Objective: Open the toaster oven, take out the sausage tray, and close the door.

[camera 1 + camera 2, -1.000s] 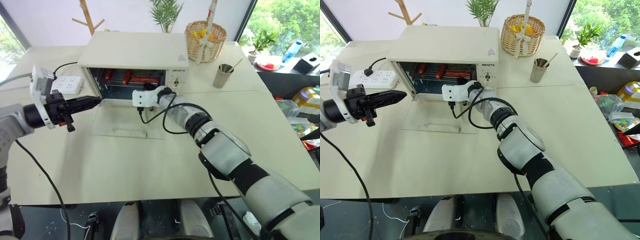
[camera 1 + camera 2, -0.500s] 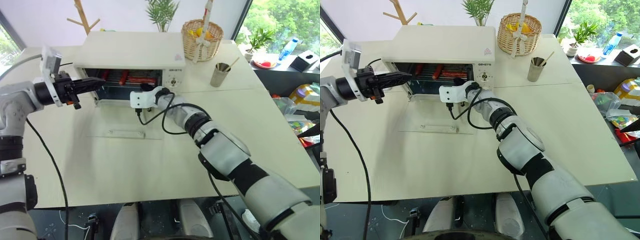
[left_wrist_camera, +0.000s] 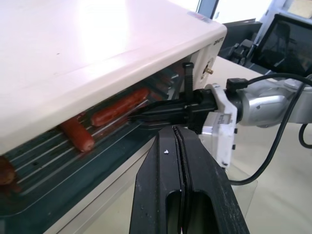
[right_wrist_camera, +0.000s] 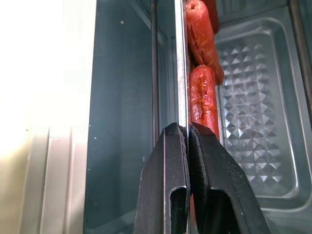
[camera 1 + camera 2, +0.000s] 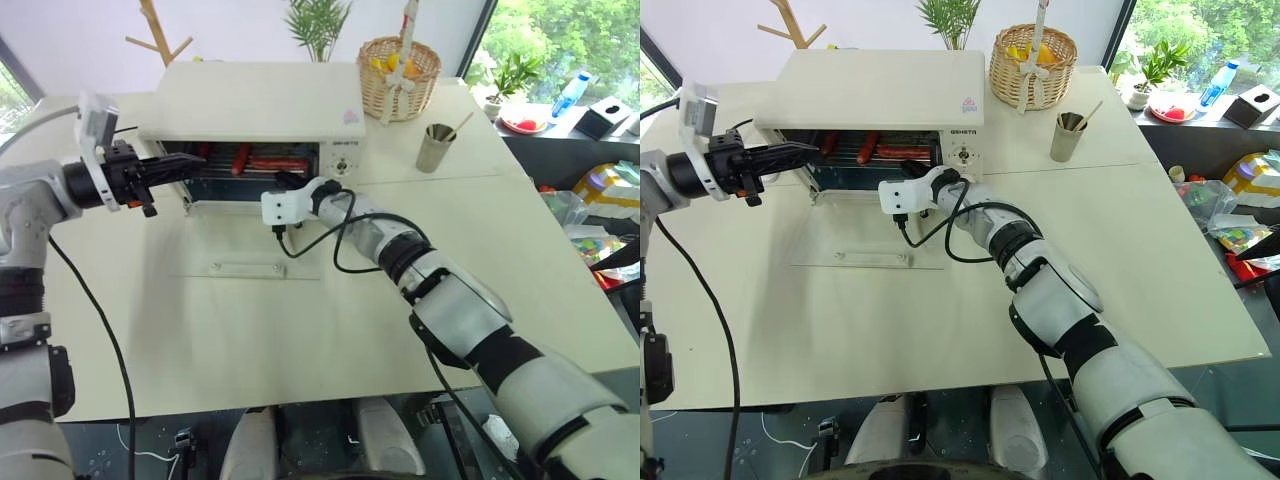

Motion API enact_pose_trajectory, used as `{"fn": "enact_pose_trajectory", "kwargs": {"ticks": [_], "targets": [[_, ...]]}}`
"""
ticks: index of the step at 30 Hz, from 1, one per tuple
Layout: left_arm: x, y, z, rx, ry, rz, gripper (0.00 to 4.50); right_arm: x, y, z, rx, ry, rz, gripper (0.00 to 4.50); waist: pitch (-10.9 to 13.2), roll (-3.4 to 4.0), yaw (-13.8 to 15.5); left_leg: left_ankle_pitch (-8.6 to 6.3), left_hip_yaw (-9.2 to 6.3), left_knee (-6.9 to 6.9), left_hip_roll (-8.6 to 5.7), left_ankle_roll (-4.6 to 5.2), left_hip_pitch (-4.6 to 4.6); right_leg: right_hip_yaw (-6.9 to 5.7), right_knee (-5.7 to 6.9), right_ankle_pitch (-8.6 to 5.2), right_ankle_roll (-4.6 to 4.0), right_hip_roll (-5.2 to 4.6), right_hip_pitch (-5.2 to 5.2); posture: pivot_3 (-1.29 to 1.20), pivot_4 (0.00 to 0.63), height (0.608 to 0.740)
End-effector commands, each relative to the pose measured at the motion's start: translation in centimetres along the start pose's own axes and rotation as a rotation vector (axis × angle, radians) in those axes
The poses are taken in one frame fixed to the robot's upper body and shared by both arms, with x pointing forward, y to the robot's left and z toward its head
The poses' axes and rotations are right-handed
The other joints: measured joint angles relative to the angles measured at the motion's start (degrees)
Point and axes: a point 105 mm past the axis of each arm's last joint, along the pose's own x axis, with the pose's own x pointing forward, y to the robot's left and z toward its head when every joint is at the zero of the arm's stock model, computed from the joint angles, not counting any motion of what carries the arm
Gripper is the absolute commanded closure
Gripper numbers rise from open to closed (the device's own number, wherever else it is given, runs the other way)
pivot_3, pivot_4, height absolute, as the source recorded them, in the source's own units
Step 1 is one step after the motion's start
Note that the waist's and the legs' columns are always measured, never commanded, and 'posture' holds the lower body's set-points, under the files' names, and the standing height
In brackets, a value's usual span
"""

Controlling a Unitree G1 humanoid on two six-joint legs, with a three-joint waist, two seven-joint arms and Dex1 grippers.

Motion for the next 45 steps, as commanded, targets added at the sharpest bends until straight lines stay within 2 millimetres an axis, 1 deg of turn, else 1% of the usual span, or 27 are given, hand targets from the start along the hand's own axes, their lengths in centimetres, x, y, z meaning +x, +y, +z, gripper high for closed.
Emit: {"fn": "enact_pose_trajectory", "kwargs": {"ticks": [1,3,5,12,15,18,21,26,28,38,43,45], "targets": [[-1.2,-0.3,1.1,0.057,-0.008,0.005,4.5,0.1,-3.2,3.5,-0.024,-0.131,-0.105,4.46,0.0,-0.01,0.0,0.0,0.0,0.0,0.0,0.0,0.0,0.0,0.0,0.0,0.0,0.0,-0.01,0.0,0.15,0.74],[-1.5,0.2,1.5,0.06,-0.035,0.042,4.5,-0.1,-3.1,3.7,-0.027,-0.139,-0.106,4.46,0.0,-0.04,0.1,0.0,0.0,0.01,0.0,0.0,0.0,0.0,0.01,0.0,0.0,0.0,0.0,0.0,0.15,0.74],[-1.2,0.9,2.1,0.054,-0.06,0.07,4.5,-0.1,-3.1,3.8,-0.029,-0.139,-0.106,4.46,0.0,-0.06,0.1,0.0,-0.01,0.05,0.0,0.0,0.0,0.0,0.04,0.0,0.0,0.01,0.0,0.0,0.15,0.74],[1.1,3.2,3.4,0.087,-0.093,0.112,4.5,0.1,-2.9,4.0,-0.045,-0.135,-0.102,4.46,0.1,-0.12,0.0,0.0,0.03,0.06,0.0,0.0,0.0,0.0,0.05,0.0,0.0,0.04,-0.01,0.0,0.15,0.74],[2.0,3.6,3.6,0.093,-0.09,0.107,4.5,0.2,-2.8,4.0,-0.046,-0.132,-0.103,4.46,0.1,-0.12,-0.1,0.0,0.07,0.03,0.01,0.0,0.0,0.04,0.05,0.0,0.0,0.05,-0.05,0.0,0.15,0.74],[2.5,3.7,3.5,0.096,-0.087,0.089,4.5,0.2,-2.9,4.0,-0.044,-0.13,-0.107,4.46,0.1,-0.12,-0.1,0.0,0.1,0.04,0.02,0.0,0.0,0.08,0.08,0.0,0.01,0.07,-0.08,0.0,0.15,0.74],[2.5,3.3,4.2,0.066,-0.121,0.044,4.5,0.2,-3.0,4.0,-0.043,-0.129,-0.11,4.46,0.1,-0.12,-0.1,0.0,0.11,0.06,0.02,0.0,0.01,0.1,0.12,0.0,0.01,0.07,-0.08,0.0,0.15,0.74],[1.6,1.5,5.2,-0.009,-0.154,-0.105,4.5,0.3,-3.1,3.7,-0.043,-0.11,-0.112,4.46,0.1,-0.12,-0.1,0.0,0.12,0.06,0.02,0.0,0.01,0.12,0.14,0.0,0.01,0.08,-0.09,0.0,0.15,0.74],[1.1,0.9,5.1,-0.025,-0.145,-0.153,4.5,0.3,-3.2,3.6,-0.045,-0.105,-0.113,4.46,0.1,-0.12,-0.2,0.0,0.12,0.07,0.03,0.0,0.01,0.13,0.15,0.0,0.01,0.1,-0.1,0.0,0.15,0.74],[2.6,3.7,2.7,0.076,-0.023,0.036,4.5,0.2,-3.6,4.3,-0.054,-0.128,-0.126,4.46,0.1,-0.12,-0.1,0.0,0.13,0.07,0.04,0.0,0.01,0.16,0.19,0.0,0.01,0.11,-0.13,0.0,0.15,0.74],[3.3,4.7,2.2,0.117,0.002,0.091,4.5,0.1,-3.7,4.7,-0.063,-0.144,-0.133,4.46,0.1,-0.13,0.1,0.0,0.16,0.08,0.04,0.0,0.01,0.17,0.22,0.0,0.01,0.1,-0.14,0.0,0.15,0.74],[3.7,4.9,2.7,0.113,-0.018,0.101,4.5,-0.1,-3.6,4.9,-0.067,-0.154,-0.138,4.46,0.1,-0.13,0.2,0.01,0.16,0.11,0.03,0.0,0.01,0.17,0.25,0.0,0.01,0.09,-0.14,0.0,0.15,0.74]]}}
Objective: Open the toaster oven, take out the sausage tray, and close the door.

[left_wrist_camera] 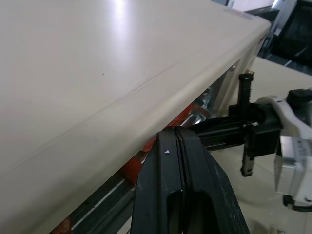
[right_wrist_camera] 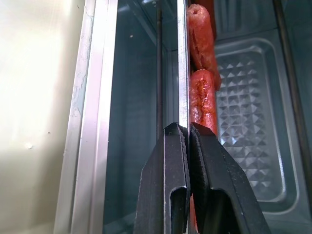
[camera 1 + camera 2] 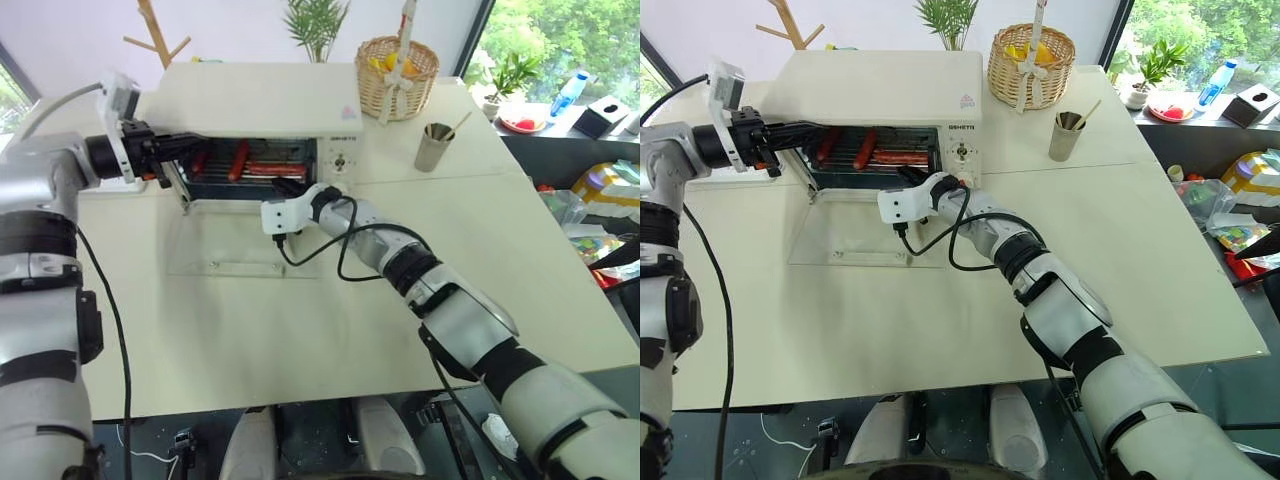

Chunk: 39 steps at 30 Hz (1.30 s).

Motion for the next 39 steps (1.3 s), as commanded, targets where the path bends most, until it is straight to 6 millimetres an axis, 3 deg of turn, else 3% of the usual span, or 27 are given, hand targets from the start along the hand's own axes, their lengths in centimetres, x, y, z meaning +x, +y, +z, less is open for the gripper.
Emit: {"fn": "enact_pose_trajectory", "kwargs": {"ticks": [1,11,25,39], "targets": [[0.4,0.6,2.0,0.04,-0.05,0.039,4.5,0.1,-3.9,4.1,-0.038,-0.142,-0.14,4.46,0.0,-0.01,0.1,0.0,0.0,0.02,0.0,0.0,0.0,0.0,0.02,0.0,0.0,-0.01,0.0,0.0,0.15,0.74],[1.2,0.3,2.6,0.041,-0.056,0.002,4.5,-2.2,-1.5,4.4,-0.069,-0.2,-0.073,4.46,0.0,-0.02,0.7,0.0,0.01,0.04,-0.03,0.0,-0.03,-0.01,0.01,0.0,0.01,-0.04,0.0,0.0,0.15,0.74],[1.2,-0.2,2.7,0.026,-0.06,-0.044,4.5,-5.5,-1.2,3.3,-0.087,-0.19,-0.086,4.46,0.0,-0.04,1.6,0.0,0.03,0.06,-0.06,0.0,-0.05,-0.01,-0.02,0.0,0.02,-0.08,0.01,0.0,0.15,0.74],[1.2,-0.4,2.7,0.021,-0.054,-0.064,4.5,-7.5,-1.3,2.7,-0.058,-0.175,-0.108,4.46,0.0,-0.06,2.0,0.0,0.03,0.09,-0.09,0.0,-0.06,-0.03,-0.04,0.0,0.03,-0.12,0.05,0.0,0.15,0.74]]}}
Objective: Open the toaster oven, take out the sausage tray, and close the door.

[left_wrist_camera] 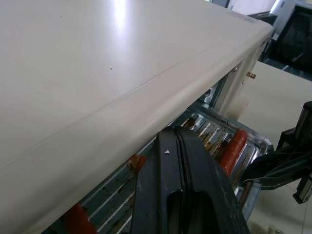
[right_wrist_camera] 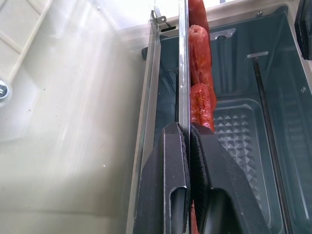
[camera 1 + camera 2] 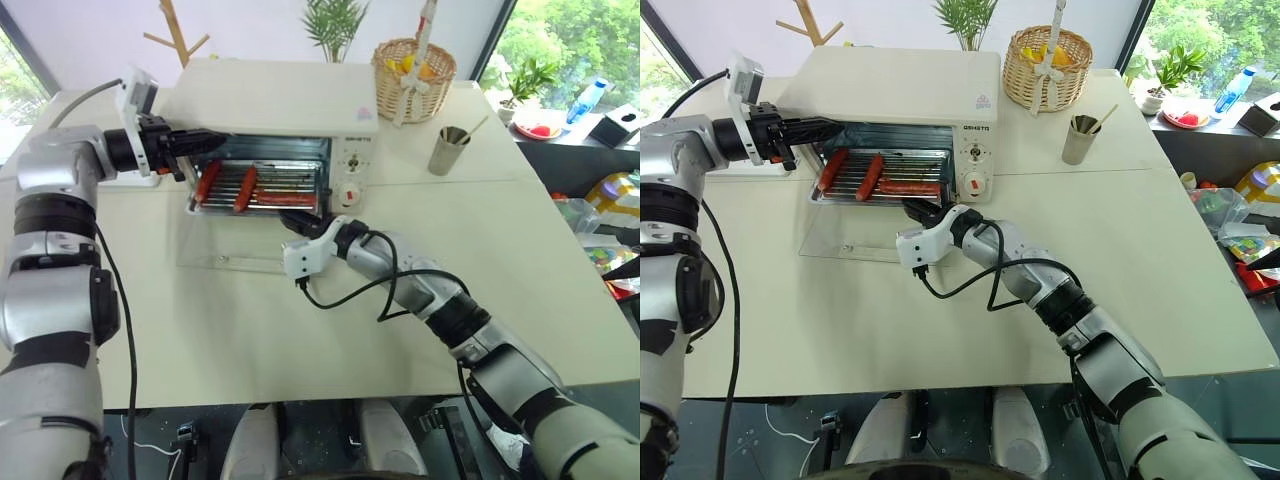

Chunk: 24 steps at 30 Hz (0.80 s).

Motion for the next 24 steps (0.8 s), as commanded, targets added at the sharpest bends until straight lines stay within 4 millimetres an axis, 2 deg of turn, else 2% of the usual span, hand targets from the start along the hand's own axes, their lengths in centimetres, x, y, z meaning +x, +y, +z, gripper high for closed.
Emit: {"fn": "enact_pose_trajectory", "kwargs": {"ticks": [1,13,19,24], "targets": [[-0.5,-0.1,2.4,0.053,-0.044,-0.002,4.5,-1.2,-3.3,0.9,-0.019,-0.047,-0.114,4.46,0.0,0.0,0.1,0.0,0.0,0.0,0.0,0.0,-0.01,0.0,-0.01,0.0,0.0,0.0,0.0,0.0,0.15,0.74],[-0.8,-0.3,2.4,0.039,-0.043,-0.018,4.5,-5.9,-2.8,1.7,-0.018,-0.113,-0.116,4.46,0.0,-0.03,1.0,0.0,-0.03,0.11,0.01,0.0,0.02,-0.04,-0.02,0.0,0.01,0.01,0.1,0.0,0.15,0.74],[-2.0,-1.0,2.3,0.004,-0.044,-0.061,4.5,-6.5,-1.6,1.7,0.014,-0.134,-0.047,4.46,0.0,-0.04,0.9,0.0,-0.03,0.11,0.01,0.0,0.02,-0.05,-0.02,0.0,0.02,0.02,0.11,0.0,0.15,0.74],[-3.7,-1.8,1.7,-0.015,-0.029,-0.077,4.5,-7.1,-0.8,1.9,0.05,-0.166,0.012,4.46,0.0,-0.04,0.8,0.0,-0.05,0.1,0.04,0.0,0.1,-0.04,-0.01,0.0,0.01,0.03,0.15,0.0,0.15,0.74]]}}
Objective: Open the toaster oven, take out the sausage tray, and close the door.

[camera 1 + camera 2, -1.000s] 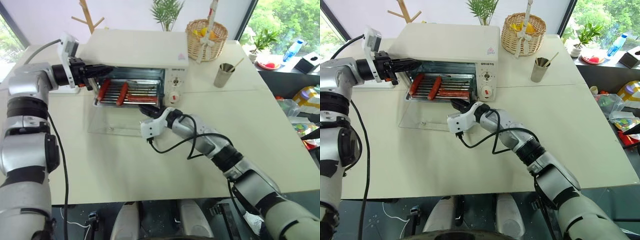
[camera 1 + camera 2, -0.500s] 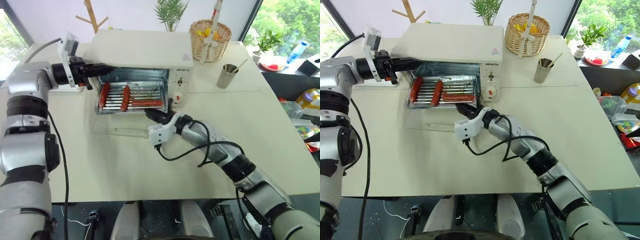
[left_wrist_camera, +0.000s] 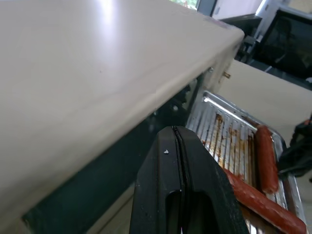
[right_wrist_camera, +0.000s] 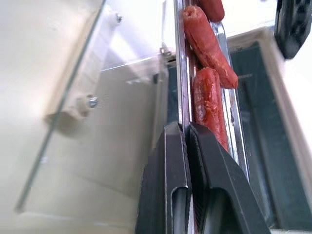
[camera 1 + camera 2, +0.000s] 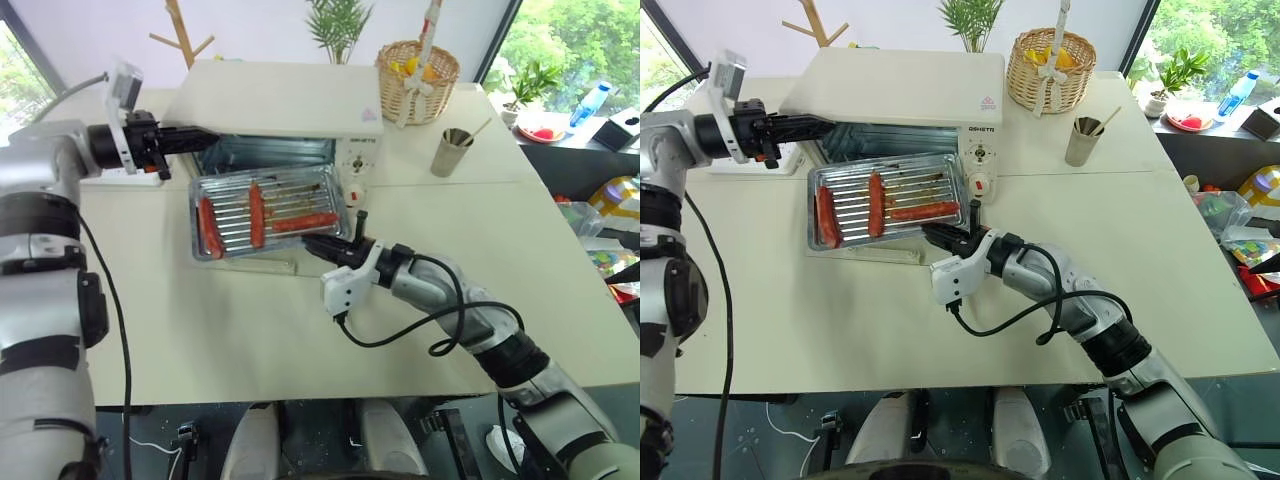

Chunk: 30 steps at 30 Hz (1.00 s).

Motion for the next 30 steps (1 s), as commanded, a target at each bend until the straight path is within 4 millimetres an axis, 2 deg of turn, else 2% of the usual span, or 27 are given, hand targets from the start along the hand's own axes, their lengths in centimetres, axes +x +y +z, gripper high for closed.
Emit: {"fn": "enact_pose_trajectory", "kwargs": {"ticks": [1,5,10,14,17,24,25,30], "targets": [[-1.9,-0.9,1.6,0.018,-0.051,-0.007,4.5,-0.9,-1.8,0.9,-0.016,-0.059,-0.041,4.46,0.0,0.0,0.0,0.0,0.0,0.02,0.01,0.0,0.0,0.0,0.0,0.0,0.0,0.01,0.0,0.0,0.15,0.74],[-4.2,-1.5,0.5,-0.054,-0.03,0.016,4.5,-1.5,-1.8,1.0,-0.039,-0.086,-0.022,4.46,0.0,-0.01,0.0,0.0,0.0,0.04,0.01,0.0,0.0,0.01,0.0,0.0,0.0,0.0,0.01,0.0,0.15,0.74],[-7.0,-2.4,-1.3,-0.27,-0.036,0.062,4.5,-2.9,-1.7,1.3,-0.049,-0.132,0.011,4.46,0.0,-0.01,0.0,0.0,-0.01,0.03,0.04,0.0,0.03,0.01,0.02,-0.01,-0.01,0.01,0.03,0.0,0.15,0.74],[-7.8,-3.4,-4.4,-0.504,-0.07,0.088,4.5,-3.5,-1.4,1.4,-0.048,-0.155,0.032,4.46,0.0,-0.01,0.1,0.0,-0.03,0.1,0.04,0.01,0.07,0.01,0.02,-0.01,-0.01,-0.01,0.12,0.0,0.15,0.74],[-7.4,-4.8,-6.3,-0.637,-0.093,0.081,3.6,-3.7,-1.4,1.7,-0.053,-0.18,0.037,4.5,0.0,-0.01,0.2,0.0,-0.04,0.18,0.07,0.01,0.08,0.01,0.02,-0.01,0.0,-0.04,0.15,0.0,0.15,0.74],[-6.1,-7.1,-8.0,-0.805,-0.097,0.058,0.19,-4.1,-1.1,1.9,-0.053,-0.196,0.056,4.5,0.0,-0.07,0.4,-0.02,-0.24,0.54,0.06,0.01,0.02,-0.13,0.09,-0.01,-0.01,-0.05,0.32,0.0,0.15,0.74],[-5.9,-7.2,-8.2,-0.819,-0.101,0.056,0.05,-4.1,-1.0,1.9,-0.053,-0.198,0.058,4.5,0.0,-0.07,0.4,-0.02,-0.24,0.54,0.06,0.01,0.03,-0.13,0.09,0.0,-0.01,-0.05,0.33,0.0,0.15,0.74],[-4.6,-7.1,-8.5,-0.87,-0.128,0.054,0.05,-4.3,-0.7,2.5,-0.048,-0.228,0.07,4.5,0.0,-0.08,0.4,-0.02,-0.24,0.56,0.06,0.01,0.04,-0.13,0.11,0.0,-0.01,-0.05,0.33,0.0,0.15,0.74]]}}
